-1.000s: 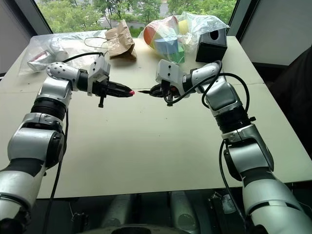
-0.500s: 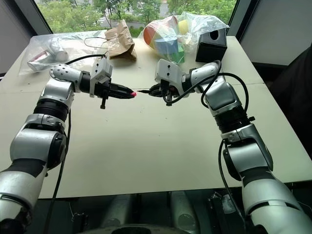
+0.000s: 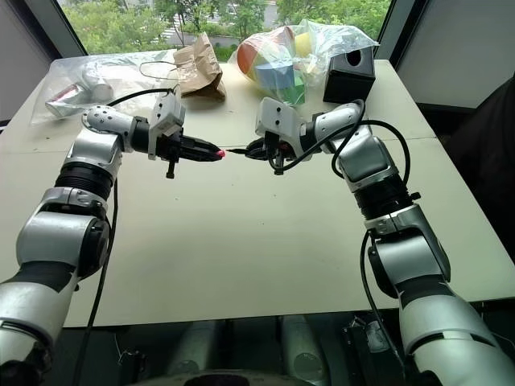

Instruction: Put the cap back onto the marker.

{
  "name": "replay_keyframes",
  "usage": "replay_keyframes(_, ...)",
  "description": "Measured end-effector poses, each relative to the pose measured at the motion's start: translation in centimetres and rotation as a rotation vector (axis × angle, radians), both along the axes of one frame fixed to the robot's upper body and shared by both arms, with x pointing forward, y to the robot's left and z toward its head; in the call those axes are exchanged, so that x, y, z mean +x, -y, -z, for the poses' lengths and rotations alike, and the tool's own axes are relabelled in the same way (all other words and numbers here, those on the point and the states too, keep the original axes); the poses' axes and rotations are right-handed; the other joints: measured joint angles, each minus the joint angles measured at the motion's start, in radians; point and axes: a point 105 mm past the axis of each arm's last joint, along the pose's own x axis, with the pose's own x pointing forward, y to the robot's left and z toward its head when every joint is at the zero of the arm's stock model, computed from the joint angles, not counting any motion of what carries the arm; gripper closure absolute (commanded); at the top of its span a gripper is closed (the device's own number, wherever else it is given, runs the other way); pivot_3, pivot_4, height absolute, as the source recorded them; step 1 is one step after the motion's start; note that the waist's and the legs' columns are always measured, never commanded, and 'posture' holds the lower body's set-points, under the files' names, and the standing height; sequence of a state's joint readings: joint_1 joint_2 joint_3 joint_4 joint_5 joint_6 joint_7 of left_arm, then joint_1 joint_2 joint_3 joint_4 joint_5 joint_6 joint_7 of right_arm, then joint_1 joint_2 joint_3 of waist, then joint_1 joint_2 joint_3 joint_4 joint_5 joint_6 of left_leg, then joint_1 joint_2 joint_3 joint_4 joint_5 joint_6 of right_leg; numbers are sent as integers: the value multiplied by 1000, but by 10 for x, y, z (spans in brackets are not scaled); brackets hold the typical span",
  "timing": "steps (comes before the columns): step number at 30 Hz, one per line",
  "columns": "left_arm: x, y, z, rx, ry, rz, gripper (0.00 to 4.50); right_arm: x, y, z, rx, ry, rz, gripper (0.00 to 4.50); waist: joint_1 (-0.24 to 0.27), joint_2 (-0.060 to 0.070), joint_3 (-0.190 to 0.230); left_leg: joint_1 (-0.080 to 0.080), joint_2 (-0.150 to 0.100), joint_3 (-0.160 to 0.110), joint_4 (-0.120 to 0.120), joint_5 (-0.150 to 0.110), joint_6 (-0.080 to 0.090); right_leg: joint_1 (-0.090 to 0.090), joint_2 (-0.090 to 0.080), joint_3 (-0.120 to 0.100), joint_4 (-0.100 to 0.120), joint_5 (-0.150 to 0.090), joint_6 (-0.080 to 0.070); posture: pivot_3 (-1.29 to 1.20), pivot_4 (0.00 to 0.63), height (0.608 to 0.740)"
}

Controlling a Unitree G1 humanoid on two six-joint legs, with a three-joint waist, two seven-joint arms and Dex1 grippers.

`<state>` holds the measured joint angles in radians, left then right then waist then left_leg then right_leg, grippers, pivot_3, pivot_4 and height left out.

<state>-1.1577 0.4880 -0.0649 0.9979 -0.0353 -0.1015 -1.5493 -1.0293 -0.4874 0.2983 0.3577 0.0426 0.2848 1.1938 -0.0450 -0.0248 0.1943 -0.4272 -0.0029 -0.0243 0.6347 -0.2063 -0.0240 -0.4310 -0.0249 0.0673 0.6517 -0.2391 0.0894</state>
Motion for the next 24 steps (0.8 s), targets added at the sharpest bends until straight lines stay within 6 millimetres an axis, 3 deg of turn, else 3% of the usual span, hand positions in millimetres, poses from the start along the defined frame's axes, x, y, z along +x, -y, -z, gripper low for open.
replay_keyframes(17, -1, 7, -7, -29, 10, 17, 4429, -1, -5, 0, 9, -1, -9, 4500, 0, 0, 0, 0, 0, 0, 0, 0, 0, 0, 0, 0, 0, 0, 0, 0, 150, 740)
replay_keyframes(24, -1, 15, 2, 33, 36, 39, 4429, 2, -5, 9, -10, -27, -2, 4500, 0, 0, 0, 0, 0, 0, 0, 0, 0, 0, 0, 0, 0, 0, 0, 0, 150, 740)
